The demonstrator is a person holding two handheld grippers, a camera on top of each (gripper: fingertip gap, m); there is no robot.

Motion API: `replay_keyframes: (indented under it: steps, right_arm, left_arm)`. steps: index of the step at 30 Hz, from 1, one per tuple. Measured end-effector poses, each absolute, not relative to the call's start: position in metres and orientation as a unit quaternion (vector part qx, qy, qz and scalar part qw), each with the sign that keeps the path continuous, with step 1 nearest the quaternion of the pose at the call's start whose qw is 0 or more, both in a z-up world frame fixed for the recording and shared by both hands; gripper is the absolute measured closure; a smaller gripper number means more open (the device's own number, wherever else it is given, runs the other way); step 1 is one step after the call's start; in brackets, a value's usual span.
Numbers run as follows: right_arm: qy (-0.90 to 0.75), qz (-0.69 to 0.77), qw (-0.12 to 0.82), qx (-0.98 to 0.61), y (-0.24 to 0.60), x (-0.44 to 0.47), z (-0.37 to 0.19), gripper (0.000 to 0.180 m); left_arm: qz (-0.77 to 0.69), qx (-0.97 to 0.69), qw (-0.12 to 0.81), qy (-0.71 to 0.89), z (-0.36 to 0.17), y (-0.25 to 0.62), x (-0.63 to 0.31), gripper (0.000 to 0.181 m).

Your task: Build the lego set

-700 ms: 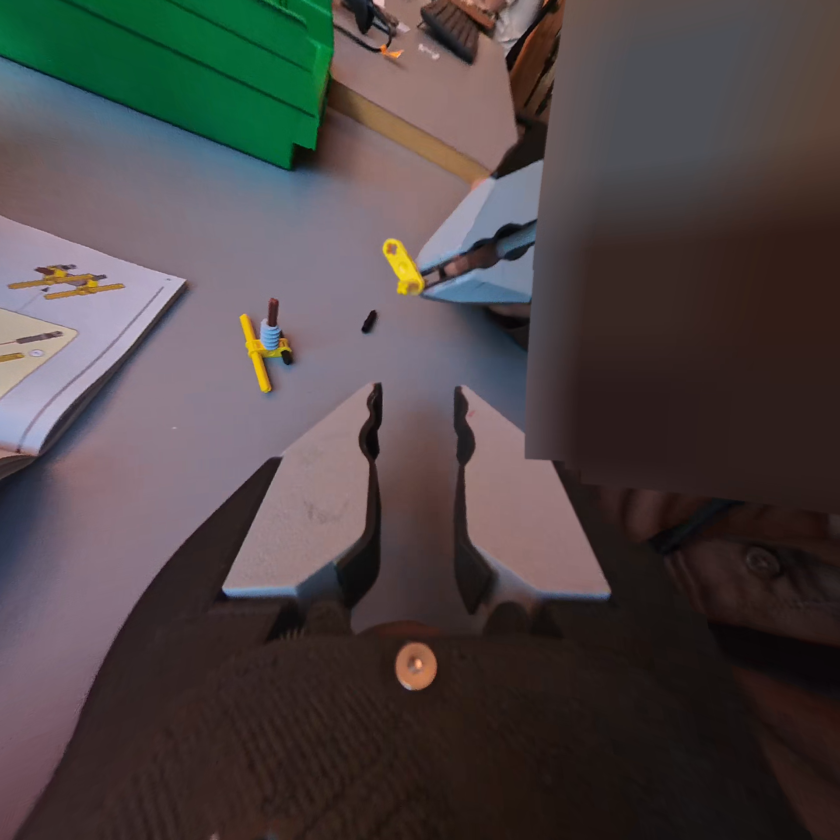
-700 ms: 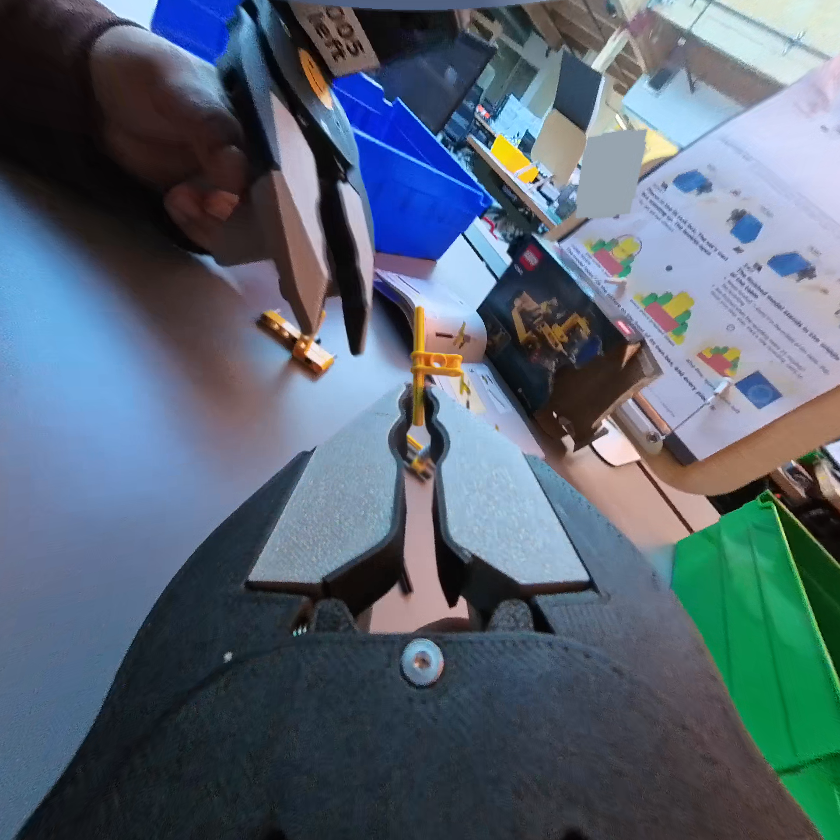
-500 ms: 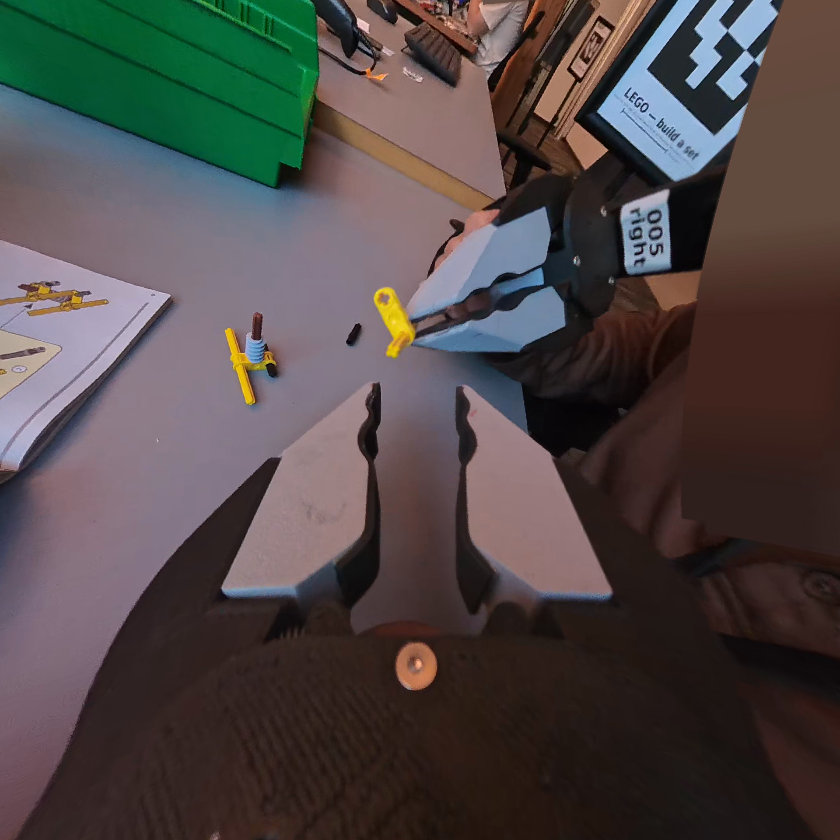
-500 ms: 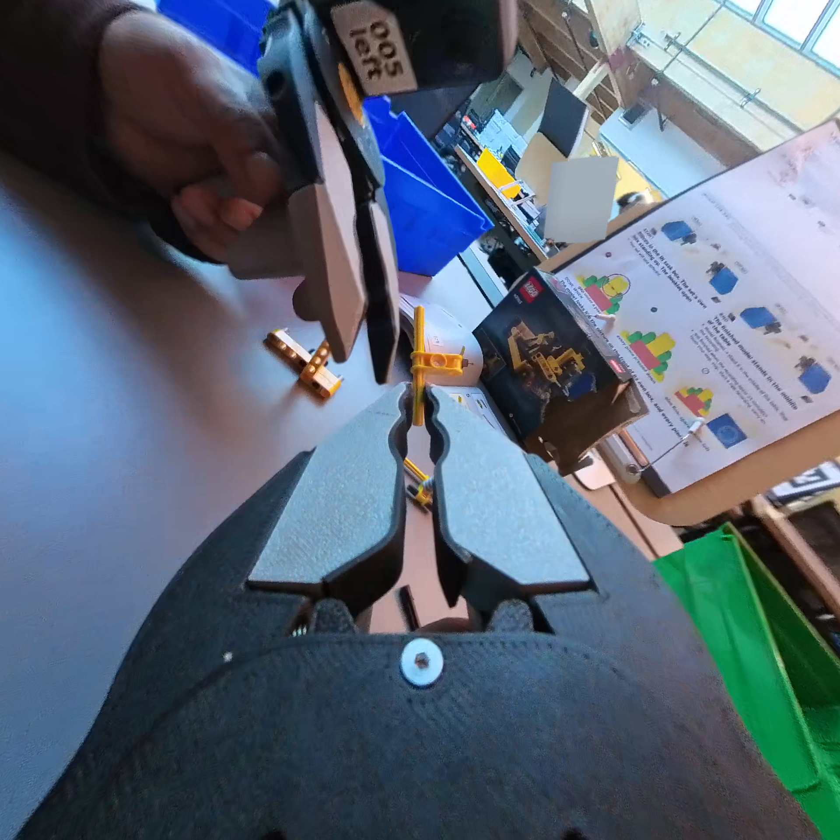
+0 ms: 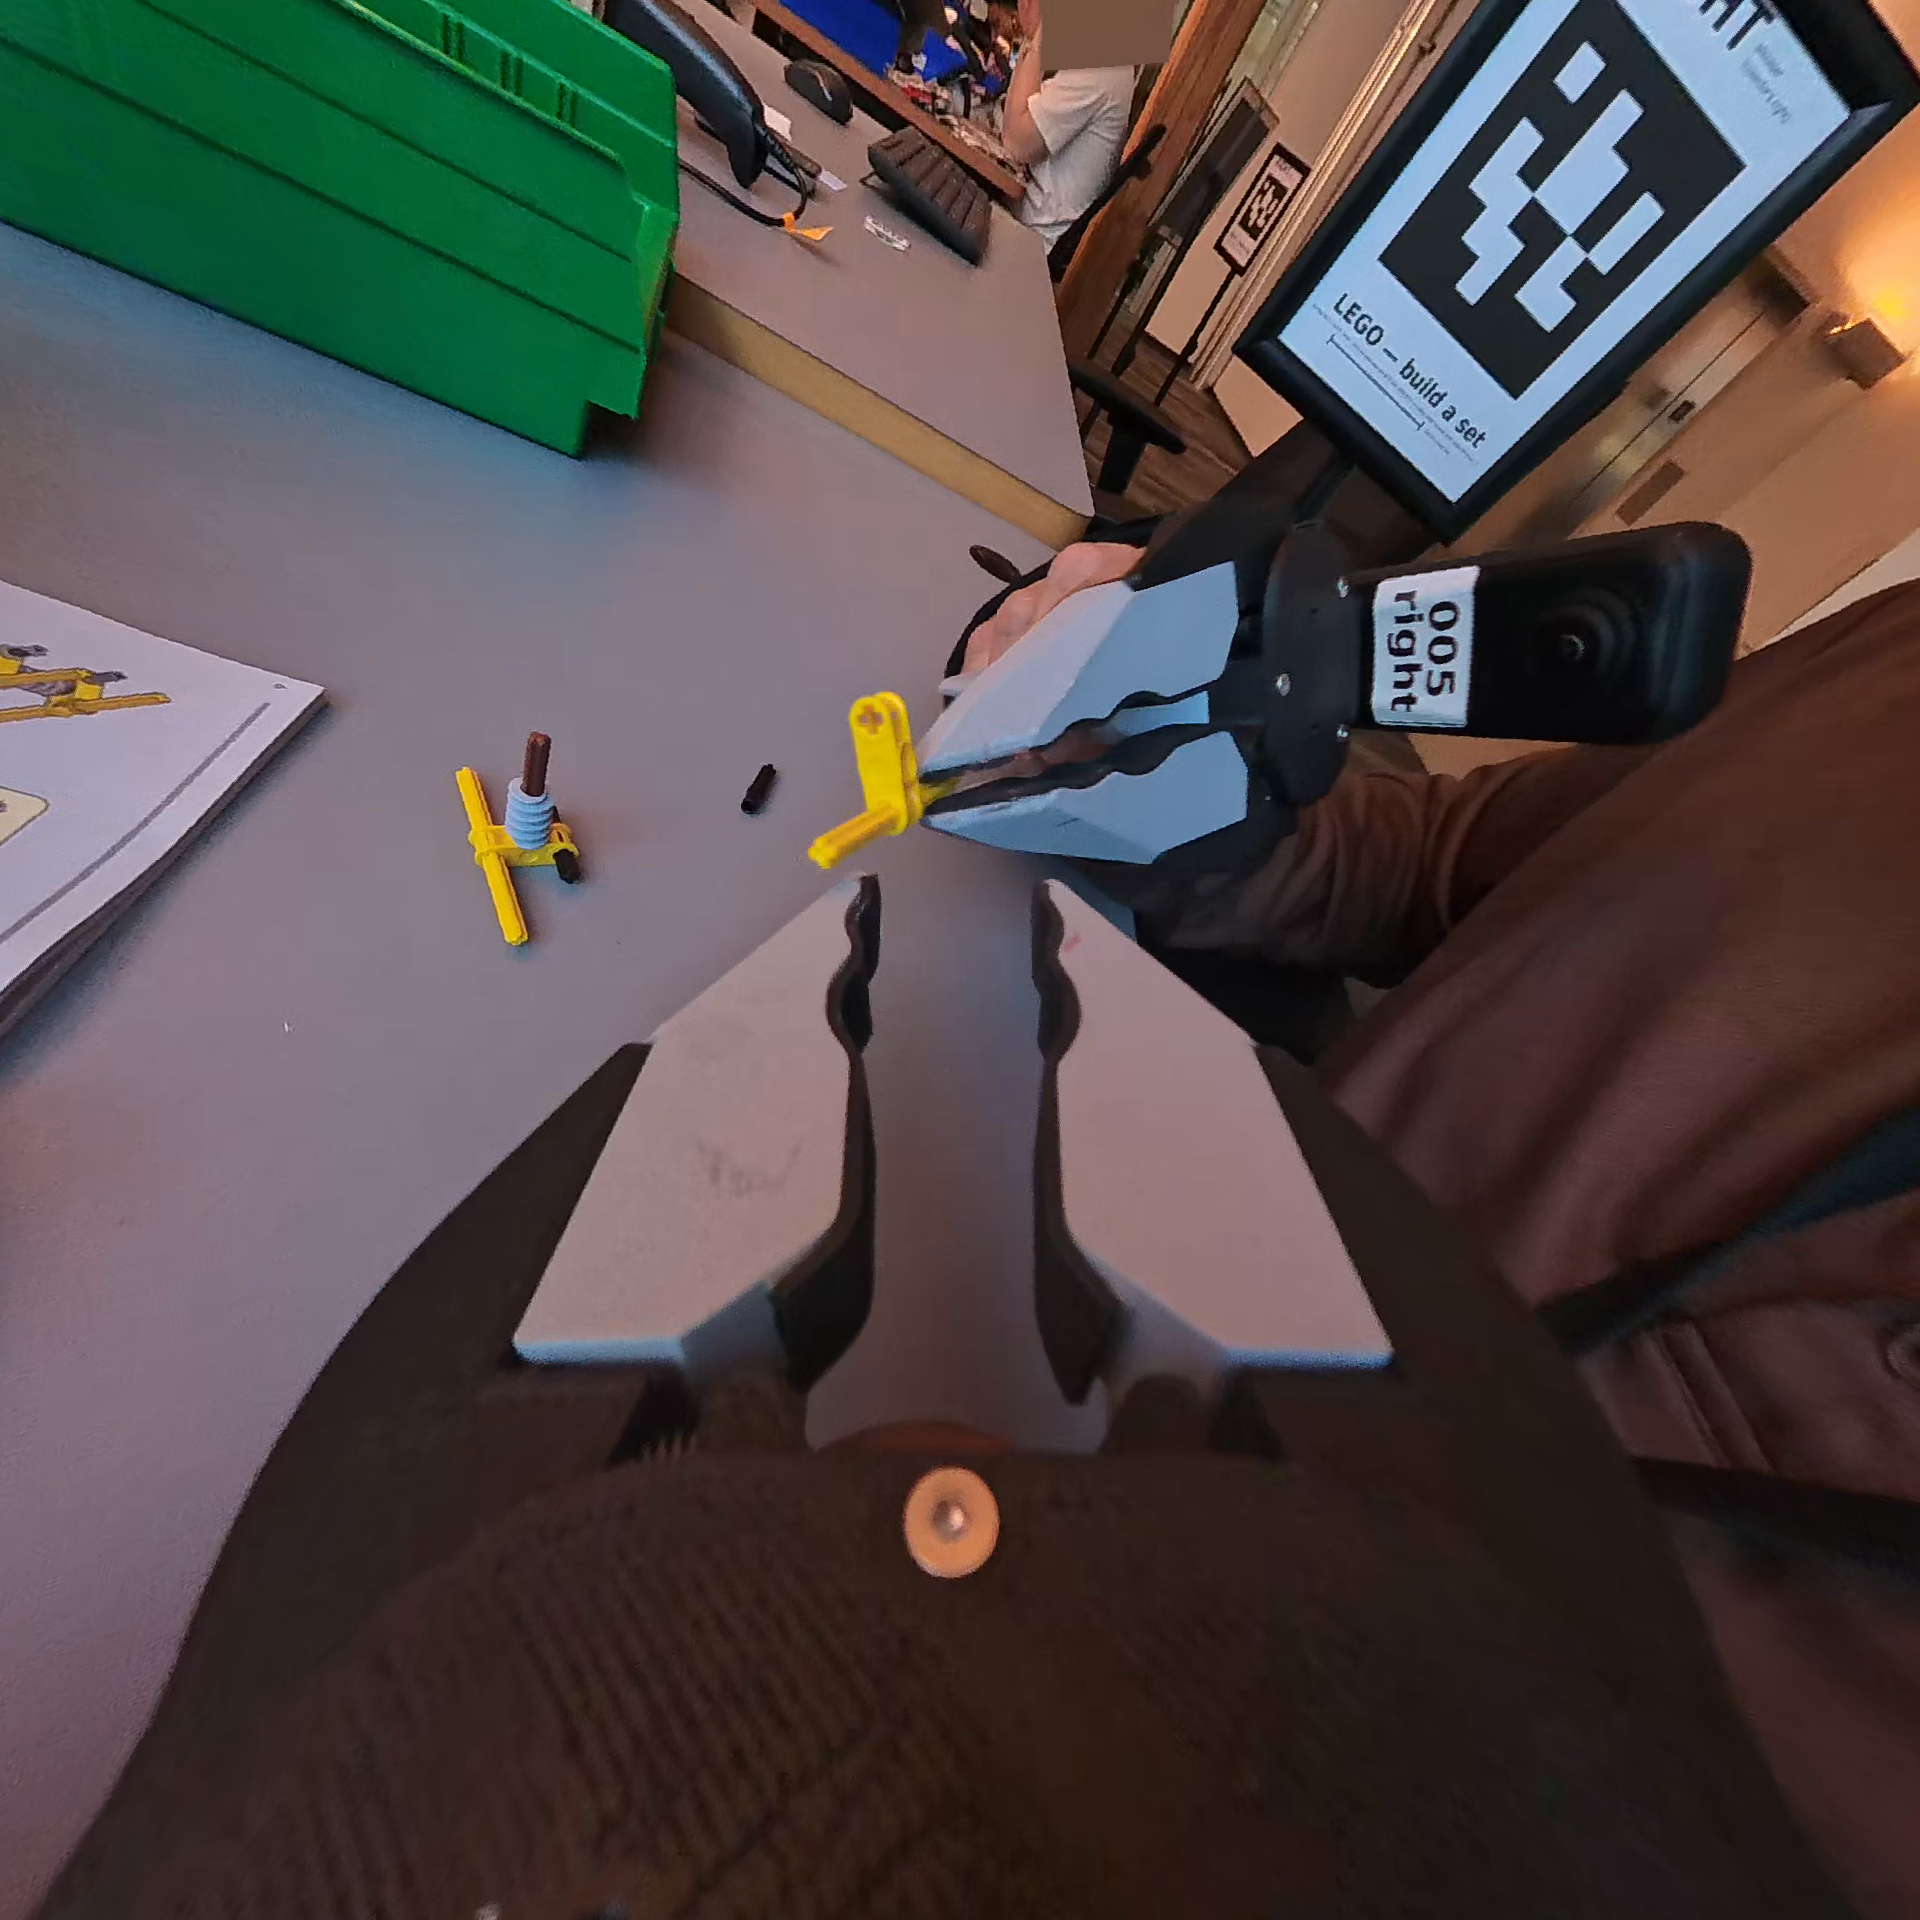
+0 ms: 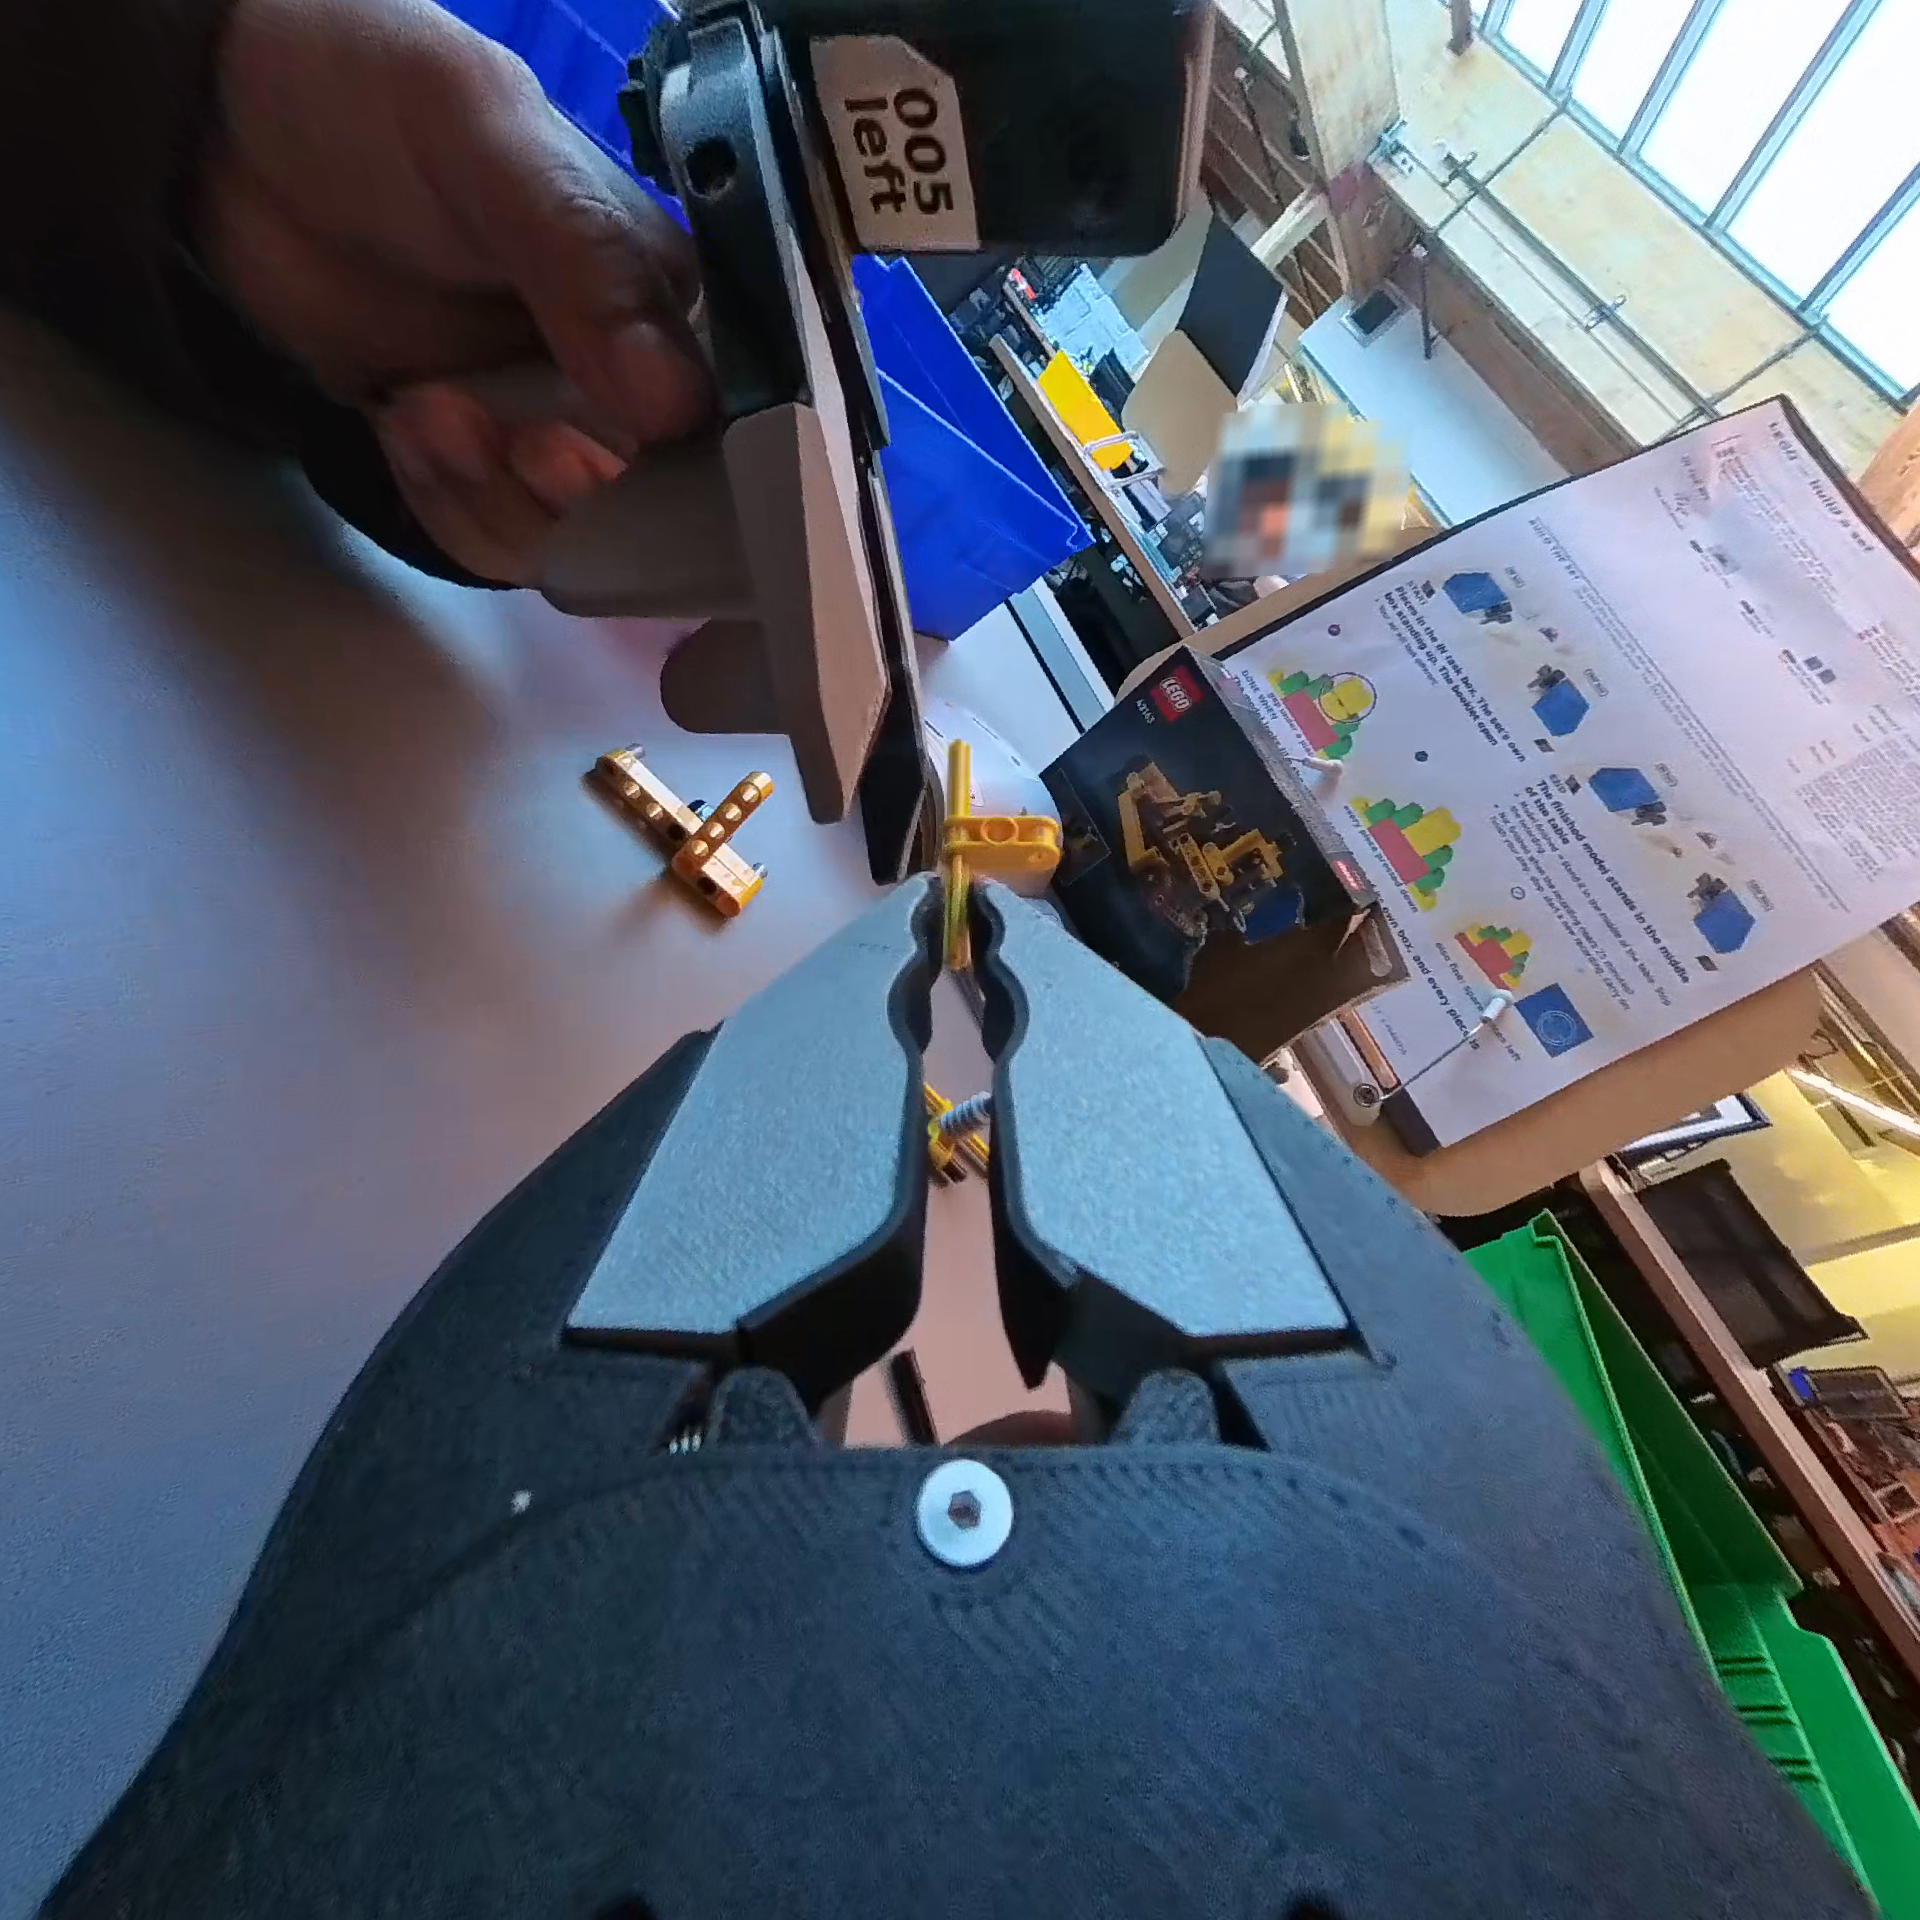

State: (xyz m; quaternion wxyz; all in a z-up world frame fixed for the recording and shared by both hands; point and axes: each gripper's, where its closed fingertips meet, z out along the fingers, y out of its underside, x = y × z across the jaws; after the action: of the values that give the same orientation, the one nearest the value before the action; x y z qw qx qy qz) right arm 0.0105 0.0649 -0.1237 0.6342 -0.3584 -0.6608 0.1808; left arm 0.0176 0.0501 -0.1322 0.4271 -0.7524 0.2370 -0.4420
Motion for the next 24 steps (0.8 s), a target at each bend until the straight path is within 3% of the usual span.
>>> replay_keyframes:
  steps: [7,10,24]
  right_arm:
    - [-0.682,0.214,0.615,-0.334,0.051,0.007,-0.128,0.178]
    - [-0.685,0.214,0.611,-0.334,0.050,0.006,-0.130,0.178]
    - [-0.652,0.280,0.602,-0.366,0.062,0.024,-0.119,0.176]
  left_arm:
    - [-0.461,-0.748,0.423,0.223,-0.130,0.053,0.018,0.157]
    - [-0.468,-0.744,0.421,0.224,-0.129,0.051,0.019,0.175]
    - [-0.473,-0.744,0.423,0.210,-0.128,0.057,0.013,0.176]
